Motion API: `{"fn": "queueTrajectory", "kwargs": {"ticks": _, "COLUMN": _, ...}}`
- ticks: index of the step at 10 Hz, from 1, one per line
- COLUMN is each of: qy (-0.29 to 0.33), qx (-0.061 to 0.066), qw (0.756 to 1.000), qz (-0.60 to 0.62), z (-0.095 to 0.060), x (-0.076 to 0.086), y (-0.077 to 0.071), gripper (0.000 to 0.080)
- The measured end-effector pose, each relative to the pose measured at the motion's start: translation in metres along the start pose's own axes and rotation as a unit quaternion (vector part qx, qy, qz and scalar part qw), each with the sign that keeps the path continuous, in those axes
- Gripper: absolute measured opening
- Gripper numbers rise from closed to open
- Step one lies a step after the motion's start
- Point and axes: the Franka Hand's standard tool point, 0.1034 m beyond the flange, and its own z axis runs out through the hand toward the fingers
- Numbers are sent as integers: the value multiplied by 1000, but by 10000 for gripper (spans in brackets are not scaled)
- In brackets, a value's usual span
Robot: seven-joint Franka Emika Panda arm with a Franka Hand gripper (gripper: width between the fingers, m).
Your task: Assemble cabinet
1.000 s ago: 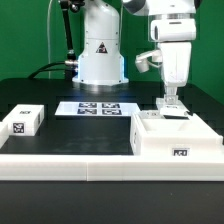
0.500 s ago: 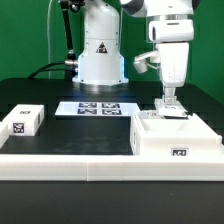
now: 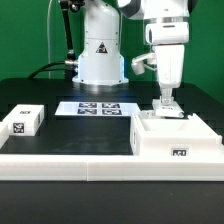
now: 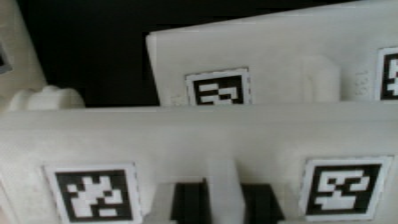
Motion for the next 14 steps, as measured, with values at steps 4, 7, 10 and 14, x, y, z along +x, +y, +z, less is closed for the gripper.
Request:
{"fn": "queueTrajectory", "kwargs": {"ticks": 4, "qy": 3, "qx": -4, "qw": 1000, "qz": -8, "z": -1, "x": 13, "y": 6, "gripper": 71}}
{"fn": "queueTrajectory", "kwargs": {"ticks": 7, "qy": 3, "qx": -3, "qw": 1000, "qz": -7, "z": -1, "x": 12, "y": 5, "gripper": 71}}
{"fn": "queueTrajectory", "kwargs": {"ticks": 10, "qy": 4, "qx": -7, "qw": 1000, "qz": -7, "z": -2, "x": 14, "y": 10, "gripper": 71}}
{"fn": "queueTrajectory", "kwargs": {"ticks": 14, "qy": -2, "qx": 3, "qw": 1000, "qz": -3, "z": 1, "x": 7, "y": 15, "gripper": 71}}
